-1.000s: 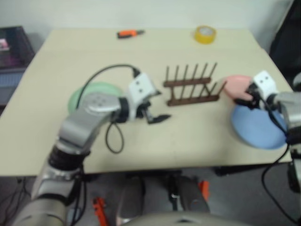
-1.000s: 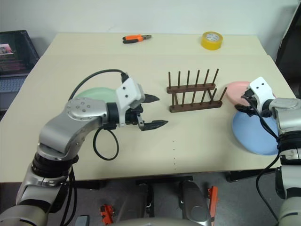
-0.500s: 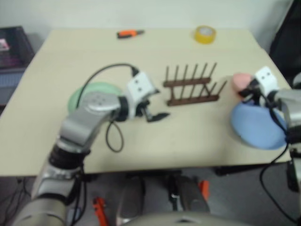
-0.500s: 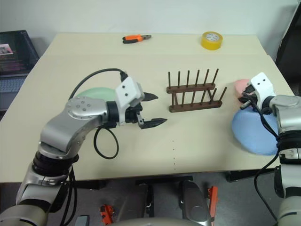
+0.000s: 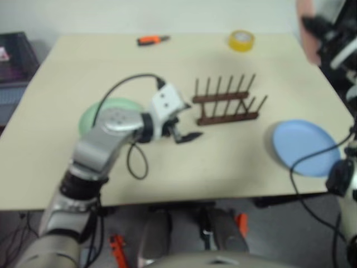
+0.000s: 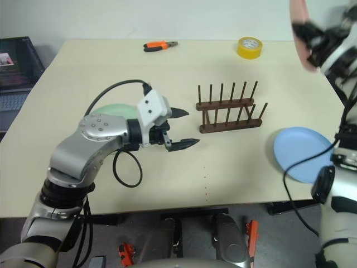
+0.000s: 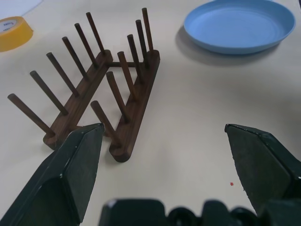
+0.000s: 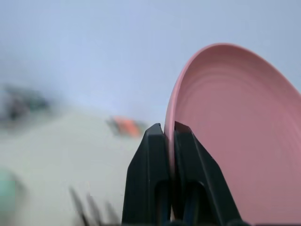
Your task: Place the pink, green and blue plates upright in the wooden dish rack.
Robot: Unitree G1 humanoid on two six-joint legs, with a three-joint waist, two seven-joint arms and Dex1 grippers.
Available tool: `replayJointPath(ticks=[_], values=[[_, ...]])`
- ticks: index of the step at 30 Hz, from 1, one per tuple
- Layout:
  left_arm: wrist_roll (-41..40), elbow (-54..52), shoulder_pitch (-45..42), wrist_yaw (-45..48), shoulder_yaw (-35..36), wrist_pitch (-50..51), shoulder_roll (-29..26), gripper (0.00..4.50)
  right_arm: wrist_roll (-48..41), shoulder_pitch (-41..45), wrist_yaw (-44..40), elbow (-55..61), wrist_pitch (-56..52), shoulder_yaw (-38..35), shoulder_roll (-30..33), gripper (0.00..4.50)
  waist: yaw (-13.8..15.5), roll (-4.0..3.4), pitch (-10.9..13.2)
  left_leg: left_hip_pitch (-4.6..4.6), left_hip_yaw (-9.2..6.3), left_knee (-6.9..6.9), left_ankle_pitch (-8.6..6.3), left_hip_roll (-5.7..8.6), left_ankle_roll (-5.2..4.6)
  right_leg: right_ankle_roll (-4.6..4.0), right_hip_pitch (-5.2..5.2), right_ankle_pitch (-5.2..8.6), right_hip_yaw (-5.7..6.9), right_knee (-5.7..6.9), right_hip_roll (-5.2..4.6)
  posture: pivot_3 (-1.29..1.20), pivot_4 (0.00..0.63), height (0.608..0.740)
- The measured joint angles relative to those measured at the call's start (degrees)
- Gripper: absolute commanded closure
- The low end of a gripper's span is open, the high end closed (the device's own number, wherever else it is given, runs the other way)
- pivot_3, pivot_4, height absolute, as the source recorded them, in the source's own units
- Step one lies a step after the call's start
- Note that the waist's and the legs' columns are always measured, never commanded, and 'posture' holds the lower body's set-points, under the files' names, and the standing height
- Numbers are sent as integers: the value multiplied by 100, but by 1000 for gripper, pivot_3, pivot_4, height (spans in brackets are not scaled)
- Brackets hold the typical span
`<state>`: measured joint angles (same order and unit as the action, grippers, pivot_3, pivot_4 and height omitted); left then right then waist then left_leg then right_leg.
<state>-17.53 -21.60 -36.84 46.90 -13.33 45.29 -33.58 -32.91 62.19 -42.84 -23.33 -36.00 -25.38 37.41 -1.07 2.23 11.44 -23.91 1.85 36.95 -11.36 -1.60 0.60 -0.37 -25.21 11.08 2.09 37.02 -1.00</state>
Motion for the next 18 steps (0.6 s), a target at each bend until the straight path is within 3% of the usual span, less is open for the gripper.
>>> replayJointPath(ticks=[9,18], values=[[-3,0,4,-10,-3,-60,0,0,-1890,388,1006,-1467,-1496,-1740,-169,4467,99,0,0,-6,5,0,-1,13,-2,1,2,-2,-13,-9,-12,0,150,740],[-9,-1,12,-21,-3,-58,15,0,-2026,377,1257,-1941,-2116,-1712,-171,4467,73,-3,0,-5,5,-4,0,3,-2,0,-2,0,-8,-5,2,0,150,740]])
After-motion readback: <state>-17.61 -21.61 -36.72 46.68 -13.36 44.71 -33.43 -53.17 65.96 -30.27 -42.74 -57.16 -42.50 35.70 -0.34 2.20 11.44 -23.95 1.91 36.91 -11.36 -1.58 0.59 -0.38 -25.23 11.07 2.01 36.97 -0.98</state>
